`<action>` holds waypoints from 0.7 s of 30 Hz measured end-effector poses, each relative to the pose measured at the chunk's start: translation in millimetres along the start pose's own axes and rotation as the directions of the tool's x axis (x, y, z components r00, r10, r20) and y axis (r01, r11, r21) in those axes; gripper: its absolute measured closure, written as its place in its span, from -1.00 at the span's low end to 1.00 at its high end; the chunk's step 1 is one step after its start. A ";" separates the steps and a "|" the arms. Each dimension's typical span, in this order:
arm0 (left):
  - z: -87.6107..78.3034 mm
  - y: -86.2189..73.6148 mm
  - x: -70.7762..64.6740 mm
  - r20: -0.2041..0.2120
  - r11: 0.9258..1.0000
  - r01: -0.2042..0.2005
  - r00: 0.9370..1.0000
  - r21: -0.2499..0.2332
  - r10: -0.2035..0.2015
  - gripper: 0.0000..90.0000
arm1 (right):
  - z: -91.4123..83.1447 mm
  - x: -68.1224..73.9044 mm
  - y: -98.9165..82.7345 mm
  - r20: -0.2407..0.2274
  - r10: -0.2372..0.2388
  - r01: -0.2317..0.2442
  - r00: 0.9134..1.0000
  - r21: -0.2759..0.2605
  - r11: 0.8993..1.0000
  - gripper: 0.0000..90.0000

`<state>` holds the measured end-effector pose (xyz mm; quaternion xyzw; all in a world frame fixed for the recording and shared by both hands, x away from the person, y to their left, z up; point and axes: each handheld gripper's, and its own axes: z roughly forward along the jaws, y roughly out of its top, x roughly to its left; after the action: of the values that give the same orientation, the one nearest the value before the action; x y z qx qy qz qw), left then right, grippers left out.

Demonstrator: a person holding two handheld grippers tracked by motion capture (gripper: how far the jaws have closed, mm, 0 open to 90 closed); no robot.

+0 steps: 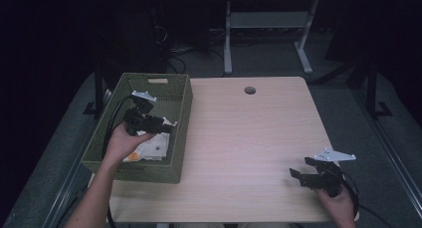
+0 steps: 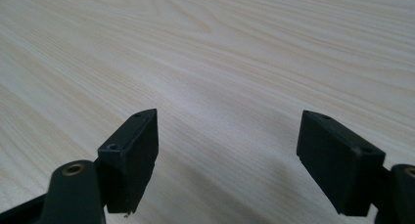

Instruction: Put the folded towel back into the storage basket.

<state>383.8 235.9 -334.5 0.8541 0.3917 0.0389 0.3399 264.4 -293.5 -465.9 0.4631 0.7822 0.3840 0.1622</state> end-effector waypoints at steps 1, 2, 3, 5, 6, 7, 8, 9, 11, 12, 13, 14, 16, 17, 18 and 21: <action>0.5 0.2 -0.8 -0.001 1.000 0.004 1.000 -0.002 -0.004 -0.06 | 0.1 0.2 0.0 -0.001 0.000 0.000 1.000 0.001 1.000 -0.49; 0.7 0.6 -1.2 0.000 1.000 -0.002 1.000 -0.002 0.002 -0.06 | 0.3 0.1 0.0 -0.001 -0.002 0.002 1.000 0.001 1.000 -0.49; 1.0 0.9 -1.6 0.000 1.000 -0.001 1.000 -0.004 0.001 -0.06 | 0.3 0.2 0.0 -0.001 -0.002 0.002 1.000 0.001 1.000 -0.49; 2.3 1.6 -2.8 0.000 1.000 0.001 1.000 -0.006 -0.001 -0.07 | 0.1 0.1 0.1 -0.003 -0.002 0.002 1.000 0.001 1.000 -0.49; 3.0 1.9 -3.3 0.001 1.000 -0.002 1.000 -0.002 0.002 -0.07 | 0.0 0.1 0.1 -0.004 -0.001 0.001 1.000 0.000 1.000 -0.49; 3.9 2.2 -3.6 0.002 1.000 -0.002 1.000 -0.002 0.002 -0.07 | -0.2 -0.1 0.1 -0.006 -0.003 0.003 1.000 -0.004 1.000 -0.49; 4.8 2.3 -4.5 0.004 1.000 0.005 1.000 -0.007 -0.005 -0.08 | -0.4 -0.3 0.1 -0.006 -0.005 0.005 1.000 -0.006 1.000 -0.49; 5.0 2.5 -4.4 0.005 1.000 0.000 1.000 -0.001 0.000 -0.08 | -0.6 -0.3 0.2 -0.007 -0.003 0.003 1.000 -0.005 1.000 -0.49; 7.2 2.5 -5.8 0.005 1.000 0.006 1.000 -0.007 -0.006 -0.09 | -0.9 -0.3 0.3 -0.008 -0.005 0.005 1.000 -0.005 1.000 -0.49; 7.7 2.5 -6.2 0.006 1.000 0.006 1.000 -0.008 -0.006 -0.09 | -1.1 -0.1 0.4 -0.008 -0.005 0.005 1.000 -0.005 1.000 -0.49; 8.6 2.6 -6.7 0.008 1.000 0.004 1.000 -0.005 -0.004 -0.09 | -1.2 0.0 0.5 -0.008 -0.005 0.005 1.000 -0.005 1.000 -0.49; 9.8 2.7 -7.7 0.007 1.000 0.006 1.000 -0.007 -0.006 -0.09 | -1.4 0.2 0.5 -0.008 -0.005 0.004 1.000 -0.006 1.000 -0.49; 10.7 3.1 -8.9 0.009 1.000 0.002 1.000 -0.005 -0.002 -0.09 | -1.6 0.2 0.5 -0.009 -0.006 0.006 1.000 -0.006 1.000 -0.49; 11.2 3.3 -9.5 0.008 1.000 0.002 1.000 -0.005 -0.002 -0.10 | -1.6 0.2 0.5 -0.009 -0.006 0.006 1.000 -0.006 1.000 -0.49; 11.8 3.4 -10.4 0.011 1.000 0.004 1.000 -0.009 -0.004 -0.10 | -1.8 0.1 0.6 -0.008 -0.006 0.006 1.000 -0.006 1.000 -0.49; 13.6 4.0 -12.2 0.014 1.000 -0.003 1.000 -0.006 0.003 -0.10 | -2.5 -0.3 0.5 -0.008 -0.008 0.008 1.000 -0.009 1.000 -0.49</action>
<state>382.4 218.0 -340.0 0.8540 0.3879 0.0343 0.3450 263.3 -294.7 -463.9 0.4576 0.7830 0.3887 0.1629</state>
